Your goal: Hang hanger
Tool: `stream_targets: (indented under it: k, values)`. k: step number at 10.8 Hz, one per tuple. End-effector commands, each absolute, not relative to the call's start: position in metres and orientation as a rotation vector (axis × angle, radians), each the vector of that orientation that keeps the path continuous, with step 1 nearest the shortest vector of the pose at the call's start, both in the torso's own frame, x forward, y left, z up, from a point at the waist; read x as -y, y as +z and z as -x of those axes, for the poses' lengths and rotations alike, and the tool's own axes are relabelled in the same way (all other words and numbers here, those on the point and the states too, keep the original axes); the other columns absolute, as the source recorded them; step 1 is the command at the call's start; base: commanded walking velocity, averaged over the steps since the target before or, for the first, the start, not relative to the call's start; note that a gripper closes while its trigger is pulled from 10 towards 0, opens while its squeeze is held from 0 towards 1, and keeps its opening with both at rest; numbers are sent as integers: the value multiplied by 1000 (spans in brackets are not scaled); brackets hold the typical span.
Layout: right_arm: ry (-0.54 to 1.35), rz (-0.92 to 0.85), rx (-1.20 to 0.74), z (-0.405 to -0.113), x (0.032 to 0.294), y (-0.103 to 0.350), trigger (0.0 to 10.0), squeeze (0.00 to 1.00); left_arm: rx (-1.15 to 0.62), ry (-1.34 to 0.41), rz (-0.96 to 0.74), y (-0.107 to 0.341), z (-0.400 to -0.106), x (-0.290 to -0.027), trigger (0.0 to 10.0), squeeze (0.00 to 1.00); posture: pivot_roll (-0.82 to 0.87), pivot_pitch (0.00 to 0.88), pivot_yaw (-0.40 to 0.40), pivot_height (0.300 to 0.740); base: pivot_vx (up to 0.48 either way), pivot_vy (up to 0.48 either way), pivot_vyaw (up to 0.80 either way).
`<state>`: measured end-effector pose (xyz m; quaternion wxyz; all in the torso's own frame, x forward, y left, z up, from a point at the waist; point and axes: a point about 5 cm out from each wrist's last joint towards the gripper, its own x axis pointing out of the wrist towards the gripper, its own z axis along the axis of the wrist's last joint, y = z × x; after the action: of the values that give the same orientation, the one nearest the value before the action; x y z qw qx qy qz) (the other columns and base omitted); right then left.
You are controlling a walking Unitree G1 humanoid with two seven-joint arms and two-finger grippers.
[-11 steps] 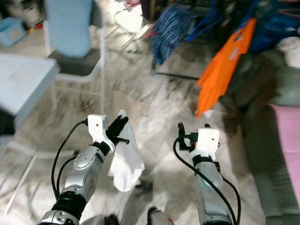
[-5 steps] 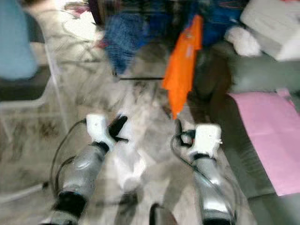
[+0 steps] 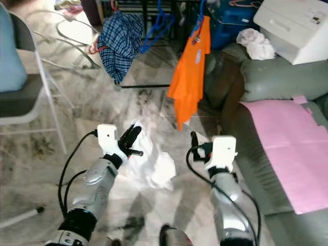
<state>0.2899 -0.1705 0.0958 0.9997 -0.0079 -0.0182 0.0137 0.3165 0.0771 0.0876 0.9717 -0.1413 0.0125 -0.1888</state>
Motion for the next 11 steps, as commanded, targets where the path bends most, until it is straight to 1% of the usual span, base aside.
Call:
stream_targets:
  k: [1, 2, 4, 9, 11]
  values:
    - [30, 18, 6, -289, 171, 89, 10000, 0, -32, -345, 286, 87, -315, -80, 10000, 0, -132, 173, -81, 740, 0, 0, 0]
    - [40, 16, 11, -292, 169, 91, 10000, 0, -55, -340, 320, 85, -314, -82, 10000, 0, -124, 175, -83, 740, 0, 0, 0]
    - [37, 1, 10, -293, 166, 91, 10000, 0, -70, -359, 329, 84, -313, -83, 10000, 0, -126, 178, -72, 740, 0, 0, 0]
    - [-18, -5, 10, -283, 174, 87, 10000, 0, -96, -445, 328, 88, -316, -69, 10000, 0, -177, 187, -32, 740, 0, 326, 0]
    - [-24, -4, 5, -284, 175, 85, 10000, 0, -102, -449, 326, 87, -316, -69, 10000, 0, -164, 187, -36, 740, 0, 377, -650]
